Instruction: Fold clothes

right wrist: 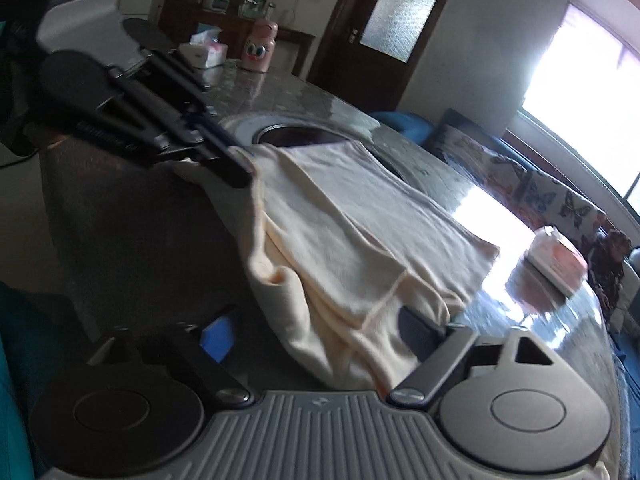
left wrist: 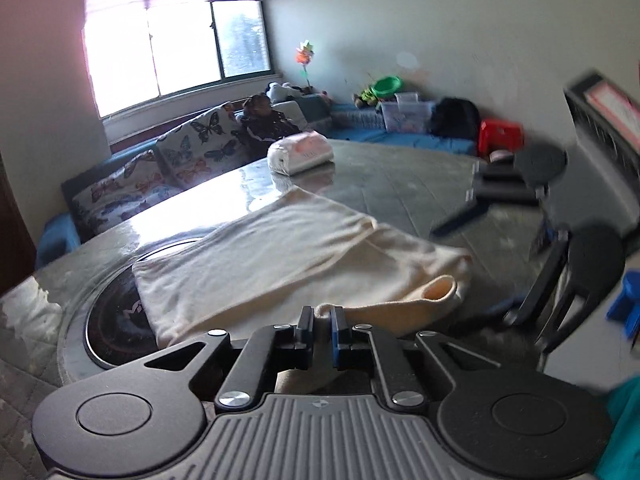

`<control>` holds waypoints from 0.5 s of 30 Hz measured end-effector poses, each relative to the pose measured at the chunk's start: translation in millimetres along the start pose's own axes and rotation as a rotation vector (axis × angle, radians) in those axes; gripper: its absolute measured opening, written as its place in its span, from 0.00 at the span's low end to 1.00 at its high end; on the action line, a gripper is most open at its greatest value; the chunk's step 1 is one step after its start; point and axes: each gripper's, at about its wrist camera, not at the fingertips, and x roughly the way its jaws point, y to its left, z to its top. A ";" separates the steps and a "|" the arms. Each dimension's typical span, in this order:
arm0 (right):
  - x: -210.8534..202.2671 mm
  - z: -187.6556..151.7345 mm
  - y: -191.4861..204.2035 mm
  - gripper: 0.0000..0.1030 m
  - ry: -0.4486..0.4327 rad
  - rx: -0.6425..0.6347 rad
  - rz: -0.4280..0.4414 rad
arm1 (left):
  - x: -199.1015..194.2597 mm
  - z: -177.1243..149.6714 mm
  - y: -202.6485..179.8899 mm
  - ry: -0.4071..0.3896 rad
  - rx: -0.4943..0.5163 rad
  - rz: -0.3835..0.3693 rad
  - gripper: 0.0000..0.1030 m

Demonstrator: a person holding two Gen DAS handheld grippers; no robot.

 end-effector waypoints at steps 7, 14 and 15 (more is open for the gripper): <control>29.6 15.4 -16.1 0.19 0.045 0.036 0.064 | 12.1 13.3 16.8 0.005 -0.041 -0.023 0.13; 33.6 28.8 -38.9 0.14 0.049 0.115 0.105 | -3.3 -8.5 14.9 0.015 -0.001 0.017 0.49; 34.2 30.6 -41.0 0.14 0.050 0.123 0.107 | -5.7 -12.2 13.3 0.020 0.010 0.021 0.50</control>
